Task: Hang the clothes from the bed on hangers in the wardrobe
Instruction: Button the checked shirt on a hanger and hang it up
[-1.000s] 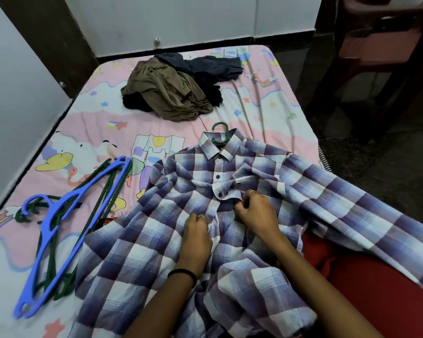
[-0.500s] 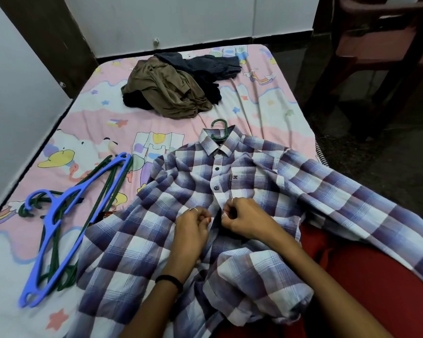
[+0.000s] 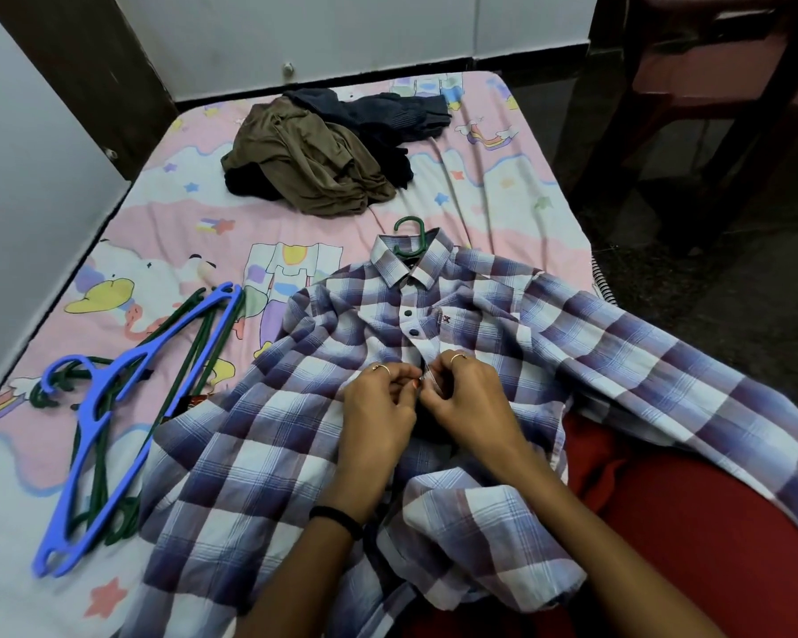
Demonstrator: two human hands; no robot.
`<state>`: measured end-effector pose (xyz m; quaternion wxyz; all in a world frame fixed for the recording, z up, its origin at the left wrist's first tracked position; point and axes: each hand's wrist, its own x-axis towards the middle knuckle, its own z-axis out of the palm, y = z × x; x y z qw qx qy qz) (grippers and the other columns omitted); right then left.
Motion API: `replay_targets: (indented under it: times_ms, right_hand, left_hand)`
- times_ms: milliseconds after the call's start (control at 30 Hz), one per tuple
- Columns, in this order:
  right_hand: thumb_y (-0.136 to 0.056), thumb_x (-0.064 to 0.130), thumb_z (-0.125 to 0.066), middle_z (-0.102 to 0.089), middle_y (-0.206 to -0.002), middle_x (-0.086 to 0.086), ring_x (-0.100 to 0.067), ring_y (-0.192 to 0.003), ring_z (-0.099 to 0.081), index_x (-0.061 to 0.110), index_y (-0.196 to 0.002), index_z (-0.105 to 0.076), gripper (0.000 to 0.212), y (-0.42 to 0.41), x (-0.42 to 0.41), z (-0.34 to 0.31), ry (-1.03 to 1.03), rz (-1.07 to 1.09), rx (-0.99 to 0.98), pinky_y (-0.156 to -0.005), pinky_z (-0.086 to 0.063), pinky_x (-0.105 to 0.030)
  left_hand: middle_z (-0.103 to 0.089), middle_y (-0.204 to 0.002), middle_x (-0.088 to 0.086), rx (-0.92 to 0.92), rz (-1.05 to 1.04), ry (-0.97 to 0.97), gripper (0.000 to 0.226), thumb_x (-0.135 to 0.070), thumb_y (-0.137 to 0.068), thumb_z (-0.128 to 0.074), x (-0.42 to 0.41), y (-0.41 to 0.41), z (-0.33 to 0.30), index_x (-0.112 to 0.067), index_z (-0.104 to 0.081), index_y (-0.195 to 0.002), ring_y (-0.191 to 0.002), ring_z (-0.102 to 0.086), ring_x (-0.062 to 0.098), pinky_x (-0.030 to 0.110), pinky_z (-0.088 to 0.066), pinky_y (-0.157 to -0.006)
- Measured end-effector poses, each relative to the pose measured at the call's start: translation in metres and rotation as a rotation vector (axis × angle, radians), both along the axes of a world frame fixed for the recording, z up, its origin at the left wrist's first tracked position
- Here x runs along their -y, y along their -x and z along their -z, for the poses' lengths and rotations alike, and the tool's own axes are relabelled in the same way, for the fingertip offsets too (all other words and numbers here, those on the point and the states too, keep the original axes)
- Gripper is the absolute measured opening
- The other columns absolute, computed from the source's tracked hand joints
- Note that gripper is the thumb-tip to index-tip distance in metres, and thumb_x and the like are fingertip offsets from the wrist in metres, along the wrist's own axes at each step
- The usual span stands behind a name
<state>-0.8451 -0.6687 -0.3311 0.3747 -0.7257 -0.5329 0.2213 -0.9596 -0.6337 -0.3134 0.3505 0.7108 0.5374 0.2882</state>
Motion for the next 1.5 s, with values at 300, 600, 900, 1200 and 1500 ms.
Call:
replay_targets:
  times_ms: [300,600,900,1200,1500]
  right_hand:
    - [-0.085,0.015,-0.068,-0.070,-0.070,-0.001,-0.010,-0.062,-0.062,0.011,-0.082,-0.070,0.005,0.000,0.001,-0.005,0.023,0.048,-0.215,-0.063,-0.048,-0.024]
    - [-0.090,0.015,-0.063,-0.059,-0.053,0.009,-0.001,-0.042,-0.049,0.016,-0.075,-0.068,0.015,-0.001,0.003,-0.005,0.064,0.054,-0.556,-0.042,-0.035,-0.014]
    - [-0.089,-0.004,-0.058,-0.060,-0.057,0.000,-0.005,-0.051,-0.052,0.008,-0.074,-0.066,0.022,-0.001,0.002,-0.006,0.039,0.062,-0.896,-0.054,-0.045,-0.015]
    - [-0.089,-0.001,-0.062,-0.059,-0.066,-0.008,-0.009,-0.054,-0.053,0.004,-0.081,-0.063,0.010,-0.005,-0.001,0.004,0.052,-0.006,-0.903,-0.056,-0.048,-0.016]
    - [-0.089,0.000,-0.062,-0.060,-0.073,-0.011,-0.014,-0.062,-0.056,0.001,-0.088,-0.061,0.002,-0.002,-0.003,0.010,0.044,0.030,-0.776,-0.063,-0.049,-0.023]
  left_hand:
    - [-0.070,-0.081,-0.005,0.049,-0.074,0.071,0.014,-0.002,-0.084,-0.066,-0.002,0.000,0.000,-0.009,-0.072,-0.094,-0.068,-0.061,-0.007,0.001,-0.044,-0.064]
    - [-0.071,-0.078,-0.003,0.216,-0.200,0.220,0.018,-0.002,-0.082,-0.070,-0.001,-0.004,0.000,-0.020,-0.067,-0.081,-0.074,-0.068,0.009,0.022,-0.054,-0.076]
    - [-0.067,-0.072,-0.011,0.148,-0.201,0.156,0.009,-0.006,-0.082,-0.071,-0.001,-0.006,-0.005,-0.012,-0.071,-0.088,-0.058,-0.060,-0.011,0.004,-0.046,-0.061]
    - [-0.067,-0.071,-0.014,0.155,-0.243,0.169,0.012,-0.006,-0.082,-0.071,0.002,-0.009,-0.003,-0.017,-0.070,-0.085,-0.058,-0.061,-0.009,0.009,-0.050,-0.064]
    - [-0.074,-0.087,0.002,0.027,-0.276,0.109,0.016,-0.010,-0.082,-0.065,0.006,-0.017,-0.011,-0.009,-0.074,-0.095,-0.074,-0.064,0.008,0.015,-0.048,-0.073]
